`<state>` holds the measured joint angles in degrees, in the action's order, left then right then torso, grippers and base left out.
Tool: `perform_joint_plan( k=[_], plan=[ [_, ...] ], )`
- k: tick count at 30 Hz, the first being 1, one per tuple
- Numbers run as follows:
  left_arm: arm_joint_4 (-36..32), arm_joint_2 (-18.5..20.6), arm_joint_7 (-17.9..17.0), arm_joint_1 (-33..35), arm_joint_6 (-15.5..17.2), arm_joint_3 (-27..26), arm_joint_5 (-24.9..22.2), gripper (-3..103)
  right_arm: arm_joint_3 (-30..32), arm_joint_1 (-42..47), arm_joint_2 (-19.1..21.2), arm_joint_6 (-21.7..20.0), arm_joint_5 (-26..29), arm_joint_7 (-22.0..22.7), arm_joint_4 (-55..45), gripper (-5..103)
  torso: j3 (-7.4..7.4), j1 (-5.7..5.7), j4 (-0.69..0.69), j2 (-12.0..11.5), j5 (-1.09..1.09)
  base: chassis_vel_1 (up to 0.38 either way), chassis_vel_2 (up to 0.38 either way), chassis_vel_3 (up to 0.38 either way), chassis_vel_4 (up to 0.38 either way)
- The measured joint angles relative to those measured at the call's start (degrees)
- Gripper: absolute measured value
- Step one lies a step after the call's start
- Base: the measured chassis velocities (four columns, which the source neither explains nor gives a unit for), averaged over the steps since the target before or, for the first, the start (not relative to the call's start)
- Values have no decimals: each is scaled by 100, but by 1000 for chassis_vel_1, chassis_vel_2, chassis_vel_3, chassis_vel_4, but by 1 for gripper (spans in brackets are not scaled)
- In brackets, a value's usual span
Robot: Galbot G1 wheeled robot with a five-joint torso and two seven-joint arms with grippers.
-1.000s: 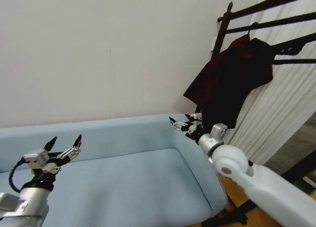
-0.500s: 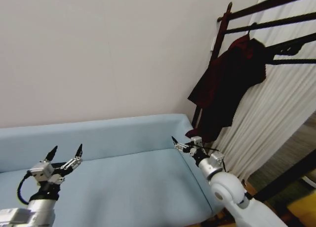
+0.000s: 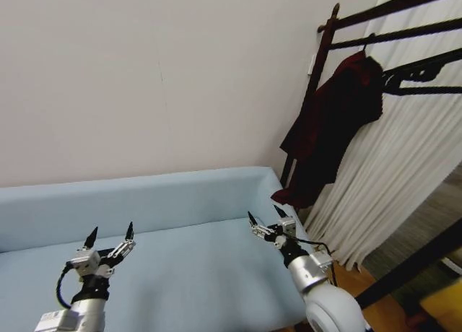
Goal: Pick up the clothes from the sofa and hang them on the clothes hanger.
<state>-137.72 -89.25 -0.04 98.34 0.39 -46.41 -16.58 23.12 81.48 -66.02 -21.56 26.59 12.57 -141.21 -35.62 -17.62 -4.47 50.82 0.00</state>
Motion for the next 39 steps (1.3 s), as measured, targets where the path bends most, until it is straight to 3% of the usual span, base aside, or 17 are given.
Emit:
perform_joint_plan(
  k=[6, 12, 39],
  plan=[
    [-110, 53, 13, -1, 282, 275, 53, 100, 242, 45, -212, 120, -621, -401, 168, 100, -1, 0, 1, -1, 1, 0, 0, 0, 0],
    [-62, 201, 168, -97, 78, 460, 24, 100, 330, -46, -334, 357, -933, -591, 440, 100, -1, -1, 0, 0, 0, 0, 0, 0, 0],
    [-34, 224, 225, -181, 58, 352, 268, 100, 427, -75, -219, 455, -913, -427, 447, 100, -1, -1, 0, -1, 0, 0, 0, 0, 0]
  ],
)
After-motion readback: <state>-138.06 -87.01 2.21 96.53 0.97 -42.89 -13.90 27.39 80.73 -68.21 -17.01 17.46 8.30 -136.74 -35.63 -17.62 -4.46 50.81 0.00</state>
